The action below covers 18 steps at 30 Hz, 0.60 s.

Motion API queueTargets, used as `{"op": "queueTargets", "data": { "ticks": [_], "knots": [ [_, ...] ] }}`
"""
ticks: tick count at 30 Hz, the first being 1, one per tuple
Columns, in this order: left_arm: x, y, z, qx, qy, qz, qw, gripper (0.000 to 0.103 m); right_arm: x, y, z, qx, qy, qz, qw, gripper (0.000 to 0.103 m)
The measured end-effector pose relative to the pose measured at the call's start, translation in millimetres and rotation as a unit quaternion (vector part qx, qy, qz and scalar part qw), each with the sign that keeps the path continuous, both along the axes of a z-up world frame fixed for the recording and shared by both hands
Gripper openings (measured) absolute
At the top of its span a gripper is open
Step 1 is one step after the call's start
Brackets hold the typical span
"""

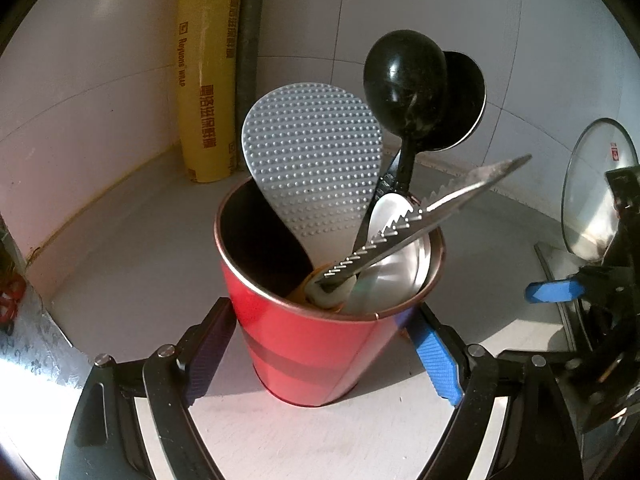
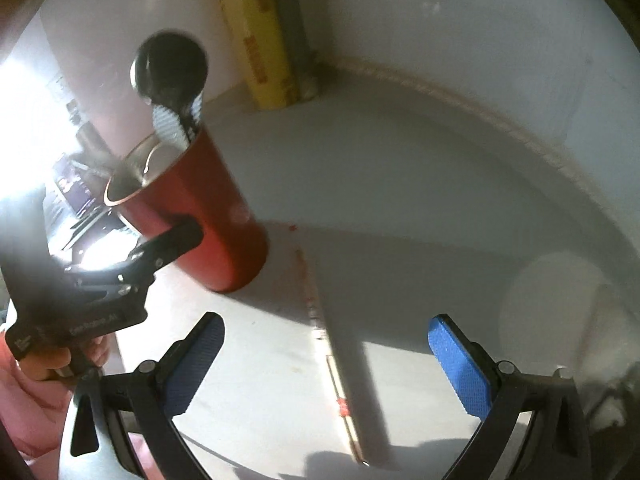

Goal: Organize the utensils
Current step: 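Move the open right tool back down over the wooden chopsticks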

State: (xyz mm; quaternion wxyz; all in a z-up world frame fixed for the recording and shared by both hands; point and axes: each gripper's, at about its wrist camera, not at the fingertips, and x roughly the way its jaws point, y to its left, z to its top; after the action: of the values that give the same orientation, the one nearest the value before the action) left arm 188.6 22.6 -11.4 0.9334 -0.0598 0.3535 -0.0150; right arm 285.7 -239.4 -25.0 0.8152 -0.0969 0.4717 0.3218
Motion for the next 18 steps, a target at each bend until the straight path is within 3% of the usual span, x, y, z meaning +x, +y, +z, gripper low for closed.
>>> {"op": "queueTargets", "data": {
  "ticks": [5, 8, 10, 15, 18],
  "knots": [
    [0, -2, -2, 0.006, -0.005, -0.003, 1.0, 0.087, 8, 7, -16, 0.01, 0.038, 0.024, 0.999, 0.102],
    [-2, -1, -6, -0.004, 0.005, 0.006, 1.0, 0.087, 11, 16, -25, -0.044, 0.023, 0.021, 0.999, 0.099],
    [-5, -2, -9, -0.001, 0.014, 0.003, 0.9999, 0.087, 11, 26, -28, -0.079, -0.001, 0.034, 0.996, 0.086],
    [-3, 4, -5, 0.002, 0.023, -0.019, 0.9996, 0.087, 20, 46, -33, -0.098, -0.001, 0.034, 0.995, 0.08],
    [-3, 9, -3, -0.009, 0.029, -0.027, 0.9992, 0.087, 25, 59, -38, -0.11, 0.009, 0.033, 0.993, 0.072]
  ]
}}
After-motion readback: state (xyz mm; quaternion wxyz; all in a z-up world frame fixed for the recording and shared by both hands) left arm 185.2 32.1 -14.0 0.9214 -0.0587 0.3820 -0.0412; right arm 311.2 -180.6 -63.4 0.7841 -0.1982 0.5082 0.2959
